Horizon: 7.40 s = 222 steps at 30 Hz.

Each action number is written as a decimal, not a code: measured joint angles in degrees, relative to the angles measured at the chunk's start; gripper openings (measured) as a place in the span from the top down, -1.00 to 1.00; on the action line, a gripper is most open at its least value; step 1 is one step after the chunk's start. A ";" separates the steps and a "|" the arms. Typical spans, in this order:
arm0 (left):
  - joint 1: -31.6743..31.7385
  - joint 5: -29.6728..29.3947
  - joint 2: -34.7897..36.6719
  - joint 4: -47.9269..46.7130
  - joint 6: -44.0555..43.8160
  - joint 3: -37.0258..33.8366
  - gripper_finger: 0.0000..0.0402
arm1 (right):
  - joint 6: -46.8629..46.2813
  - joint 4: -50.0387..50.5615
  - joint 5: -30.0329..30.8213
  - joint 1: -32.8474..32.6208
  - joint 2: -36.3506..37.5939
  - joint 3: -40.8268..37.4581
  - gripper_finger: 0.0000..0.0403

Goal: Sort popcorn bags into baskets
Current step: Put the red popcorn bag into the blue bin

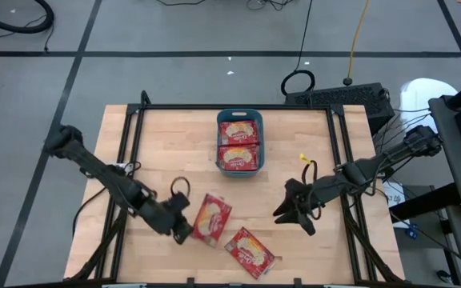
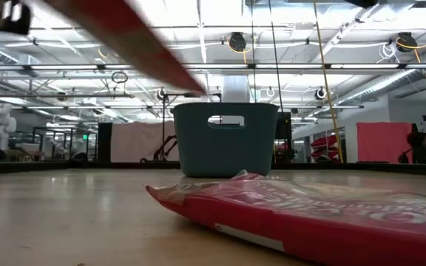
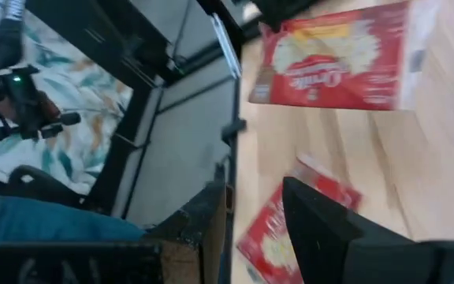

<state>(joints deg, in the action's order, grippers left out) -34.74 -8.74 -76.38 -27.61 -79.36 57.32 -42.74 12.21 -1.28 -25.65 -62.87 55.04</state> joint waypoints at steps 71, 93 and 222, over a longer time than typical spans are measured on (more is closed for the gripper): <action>40.80 18.45 14.29 31.73 27.35 0.13 0.29 | 108.75 15.86 35.74 14.94 -20.76 40.21 0.92; 53.40 8.05 26.18 11.57 40.61 0.11 -0.51 | 86.00 19.32 47.53 17.82 -22.96 35.75 0.95; 52.65 6.05 26.14 2.86 38.34 0.11 -0.17 | 48.29 21.81 -6.43 50.49 -47.95 32.95 0.98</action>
<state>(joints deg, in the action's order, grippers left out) 17.91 -2.69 -50.24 -24.75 -41.01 57.43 5.56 34.01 -7.70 24.84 -110.83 87.99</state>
